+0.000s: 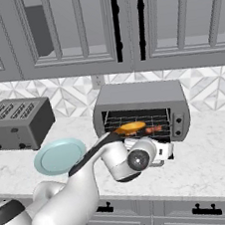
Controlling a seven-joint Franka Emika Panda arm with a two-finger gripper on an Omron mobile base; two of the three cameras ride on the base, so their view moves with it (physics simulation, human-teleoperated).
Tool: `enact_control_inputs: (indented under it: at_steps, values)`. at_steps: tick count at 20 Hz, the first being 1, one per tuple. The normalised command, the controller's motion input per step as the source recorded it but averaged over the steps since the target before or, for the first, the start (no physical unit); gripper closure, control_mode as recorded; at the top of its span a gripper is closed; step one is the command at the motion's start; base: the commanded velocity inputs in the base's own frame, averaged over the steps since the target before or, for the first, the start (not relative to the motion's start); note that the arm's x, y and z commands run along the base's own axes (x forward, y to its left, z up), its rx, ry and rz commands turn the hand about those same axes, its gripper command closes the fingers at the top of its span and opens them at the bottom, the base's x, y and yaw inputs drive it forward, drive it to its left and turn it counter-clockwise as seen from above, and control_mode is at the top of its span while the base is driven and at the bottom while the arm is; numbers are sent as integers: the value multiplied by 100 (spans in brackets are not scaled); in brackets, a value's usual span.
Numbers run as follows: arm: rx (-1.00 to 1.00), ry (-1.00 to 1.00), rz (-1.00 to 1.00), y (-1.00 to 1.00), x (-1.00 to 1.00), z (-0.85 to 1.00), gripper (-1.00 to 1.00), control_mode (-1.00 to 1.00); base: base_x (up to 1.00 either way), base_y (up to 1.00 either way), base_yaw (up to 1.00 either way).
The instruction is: Pick up the kebab skewer and baguette bread, and place them inside the toaster oven. Close the toaster oven door and start by setting the timer.
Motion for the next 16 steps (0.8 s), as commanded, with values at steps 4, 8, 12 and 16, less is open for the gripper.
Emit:
enact_control_inputs:
  at_steps: [4, 8, 12, 16]
  values:
    - [0, 0, 0, 2, 1, -1, -100, -100, 0, 0, 0]
    - [-2, 0, 0, 10, 2, -5, -100, -100, 0, 0, 0]
    - [-5, 0, 0, 23, 0, -11, -100, -100, 0, 0, 0]
    - [-11, 0, 0, 26, 0, -6, -100, -100, 0, 0, 0]
